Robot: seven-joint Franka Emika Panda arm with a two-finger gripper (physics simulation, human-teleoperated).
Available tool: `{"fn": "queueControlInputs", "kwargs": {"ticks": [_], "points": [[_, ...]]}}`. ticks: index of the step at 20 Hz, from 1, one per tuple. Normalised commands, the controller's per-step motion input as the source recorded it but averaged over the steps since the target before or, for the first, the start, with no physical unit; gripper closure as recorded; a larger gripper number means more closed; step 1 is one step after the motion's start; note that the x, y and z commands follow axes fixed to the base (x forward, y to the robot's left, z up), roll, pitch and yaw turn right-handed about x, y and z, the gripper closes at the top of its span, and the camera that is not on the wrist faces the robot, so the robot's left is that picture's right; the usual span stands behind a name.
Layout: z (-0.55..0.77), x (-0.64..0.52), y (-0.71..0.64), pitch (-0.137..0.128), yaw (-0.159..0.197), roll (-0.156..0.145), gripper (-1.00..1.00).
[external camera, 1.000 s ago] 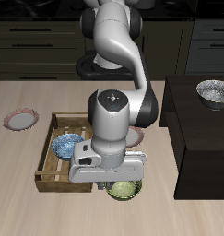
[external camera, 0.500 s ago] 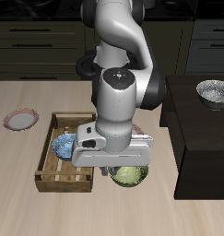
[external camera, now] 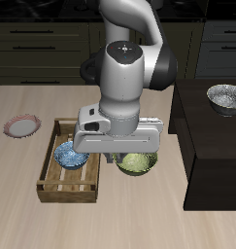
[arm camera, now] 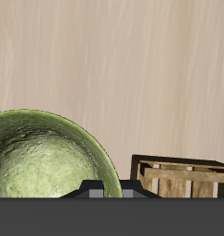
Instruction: Place the green bowl onto the plate that is in the table center and place the black bowl onto the plate that is next to the blue bowl
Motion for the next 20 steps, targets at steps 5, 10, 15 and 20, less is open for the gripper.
{"fn": "queueControlInputs", "kwargs": {"ticks": [5,10,15,20], "points": [[0.17,-0.35,-0.02,-0.033,-0.023,-0.005,1.0],[0.15,-0.27,-0.06,-0.014,-0.028,-0.024,1.0],[0.05,-0.26,0.06,-0.008,-0.031,0.013,1.0],[0.1,-0.45,0.22,-0.032,-0.017,0.013,1.0]]}}
